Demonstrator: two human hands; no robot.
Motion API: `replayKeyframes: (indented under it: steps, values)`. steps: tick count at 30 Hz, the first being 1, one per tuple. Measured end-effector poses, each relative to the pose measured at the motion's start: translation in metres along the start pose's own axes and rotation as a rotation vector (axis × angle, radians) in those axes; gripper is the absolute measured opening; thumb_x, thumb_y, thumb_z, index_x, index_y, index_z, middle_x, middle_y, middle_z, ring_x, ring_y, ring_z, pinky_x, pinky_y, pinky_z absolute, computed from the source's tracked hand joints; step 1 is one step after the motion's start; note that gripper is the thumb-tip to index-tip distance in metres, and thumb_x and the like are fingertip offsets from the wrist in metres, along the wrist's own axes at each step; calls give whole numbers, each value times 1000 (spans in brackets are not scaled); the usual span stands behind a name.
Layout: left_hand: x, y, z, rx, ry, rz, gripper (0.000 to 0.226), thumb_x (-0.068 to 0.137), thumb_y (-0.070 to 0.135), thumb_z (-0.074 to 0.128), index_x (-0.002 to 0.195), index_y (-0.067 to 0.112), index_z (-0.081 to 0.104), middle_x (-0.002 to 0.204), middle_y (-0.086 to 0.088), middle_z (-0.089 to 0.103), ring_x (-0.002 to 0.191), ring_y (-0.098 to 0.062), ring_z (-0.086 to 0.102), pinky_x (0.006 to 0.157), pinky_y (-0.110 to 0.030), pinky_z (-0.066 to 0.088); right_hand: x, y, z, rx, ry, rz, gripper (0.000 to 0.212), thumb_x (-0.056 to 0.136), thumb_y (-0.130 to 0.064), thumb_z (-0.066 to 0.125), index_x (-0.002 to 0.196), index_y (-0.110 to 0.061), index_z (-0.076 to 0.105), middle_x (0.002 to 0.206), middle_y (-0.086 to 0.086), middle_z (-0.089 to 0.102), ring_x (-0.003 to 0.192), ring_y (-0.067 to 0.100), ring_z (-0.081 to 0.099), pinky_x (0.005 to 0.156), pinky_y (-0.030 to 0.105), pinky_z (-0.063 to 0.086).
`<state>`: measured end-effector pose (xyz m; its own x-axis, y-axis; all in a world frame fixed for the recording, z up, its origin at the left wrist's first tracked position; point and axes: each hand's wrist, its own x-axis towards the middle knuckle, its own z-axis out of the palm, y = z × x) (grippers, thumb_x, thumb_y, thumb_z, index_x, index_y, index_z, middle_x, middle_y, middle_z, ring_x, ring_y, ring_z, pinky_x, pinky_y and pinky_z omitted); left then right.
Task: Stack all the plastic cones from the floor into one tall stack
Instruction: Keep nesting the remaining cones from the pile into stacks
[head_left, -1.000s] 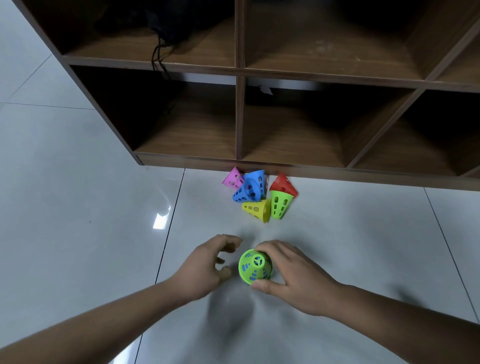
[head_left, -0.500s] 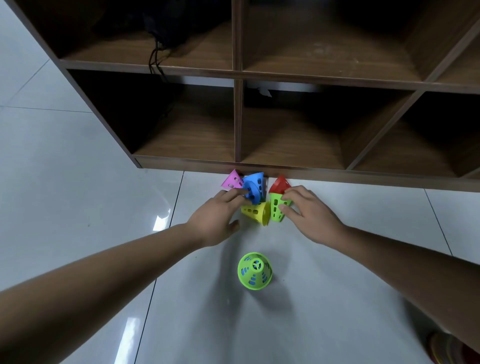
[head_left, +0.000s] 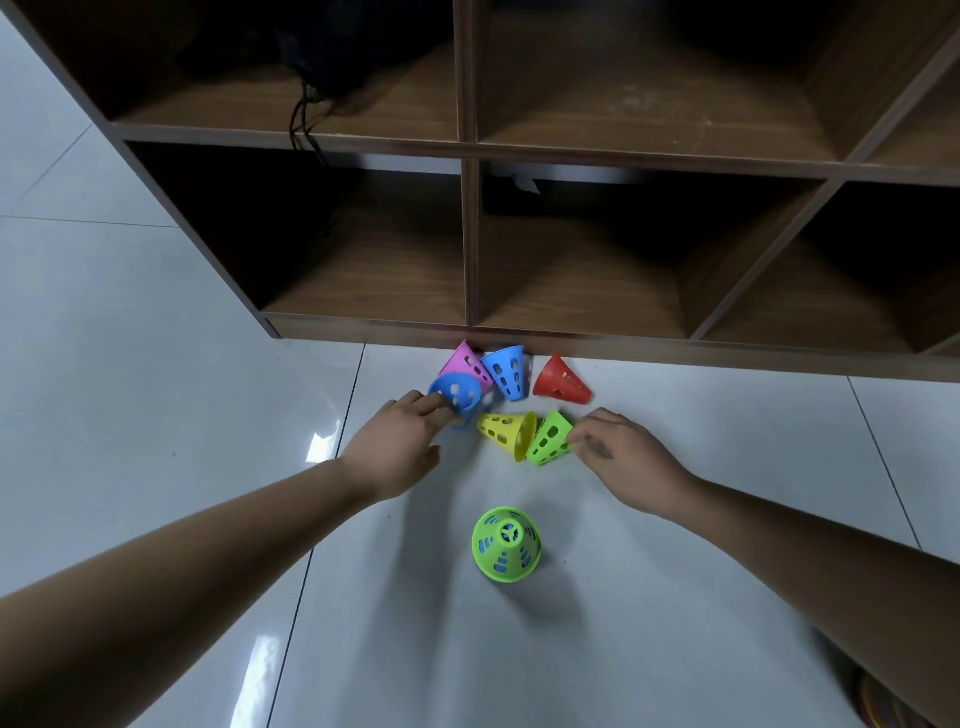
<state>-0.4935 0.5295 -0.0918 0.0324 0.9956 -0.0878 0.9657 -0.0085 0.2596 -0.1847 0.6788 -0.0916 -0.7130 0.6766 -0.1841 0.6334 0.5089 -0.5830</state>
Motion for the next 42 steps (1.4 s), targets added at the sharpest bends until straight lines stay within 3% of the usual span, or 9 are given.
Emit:
replayKeyframes:
  steps: [7, 10, 12, 18, 22, 25, 30, 36, 42]
  values:
    - [-47, 17, -11, -453, 167, -174, 32, 93, 14, 79, 117, 33, 69, 118, 15, 67, 96, -7, 67, 80, -23, 50, -43, -23, -1, 244, 142, 139, 15, 97, -14, 71, 93, -28, 73, 92, -18, 68, 84, 4, 64, 75, 19, 48]
    - [-61, 37, -31, -658, 262, -299, 21, 100, 14, 73, 106, 34, 69, 108, 16, 72, 87, -14, 67, 72, -23, 52, -55, -40, -9, 462, 160, 195, 21, 97, -10, 72, 96, -31, 71, 90, -9, 73, 89, 14, 69, 82, 27, 55]
    - [-69, 49, -44, -768, 287, -359, 13, 104, 16, 68, 103, 29, 69, 96, 9, 74, 82, -17, 68, 68, -31, 52, -62, -54, -18, 603, 168, 202, 20, 98, -6, 71, 99, -26, 70, 90, -1, 75, 88, 19, 71, 81, 32, 55]
    - [-84, 75, -85, -1044, 384, -352, 12, 109, 11, 58, 116, 21, 56, 92, -3, 71, 80, -24, 72, 71, -35, 52, -81, -93, -35, 1002, 105, 243, 13, 99, 4, 64, 109, -4, 65, 91, 13, 75, 81, 20, 68, 72, 30, 50]
    - [-90, 85, -99, -1333, 415, -407, 18, 110, 10, 55, 124, 19, 60, 84, -11, 65, 76, -29, 62, 77, -38, 48, -92, -108, -30, 1160, -39, 274, 18, 99, 6, 62, 115, 0, 61, 90, 14, 71, 78, 20, 64, 70, 28, 49]
    - [-94, 92, -102, -1489, 352, -427, 19, 110, 16, 54, 124, 12, 66, 79, -17, 62, 76, -28, 57, 78, -41, 44, -95, -112, -21, 1081, -114, 271, 19, 99, 4, 63, 117, -3, 62, 90, 15, 72, 79, 19, 65, 70, 26, 51]
    - [-99, 104, -95, -1556, 182, -381, 22, 107, 18, 54, 118, 4, 67, 76, -25, 63, 71, -27, 59, 69, -31, 49, -94, -110, -6, 943, -145, 302, 18, 99, 2, 66, 115, -5, 62, 88, 11, 76, 78, 19, 69, 72, 27, 54]
    - [-108, 115, -70, -1413, 51, -426, 14, 111, 8, 52, 112, 6, 66, 75, -22, 68, 72, -26, 62, 70, -32, 49, -93, -98, 3, 847, -120, 341, 18, 94, -5, 77, 108, -5, 66, 96, 23, 73, 79, 25, 73, 74, 32, 60]
    - [-108, 111, -45, -1232, -31, -524, 8, 107, 12, 60, 107, 13, 68, 90, -7, 71, 76, -27, 74, 72, -36, 53, -89, -84, 9, 718, -112, 364, 11, 94, -9, 76, 103, -14, 71, 100, 15, 72, 88, 35, 74, 71, 31, 60]
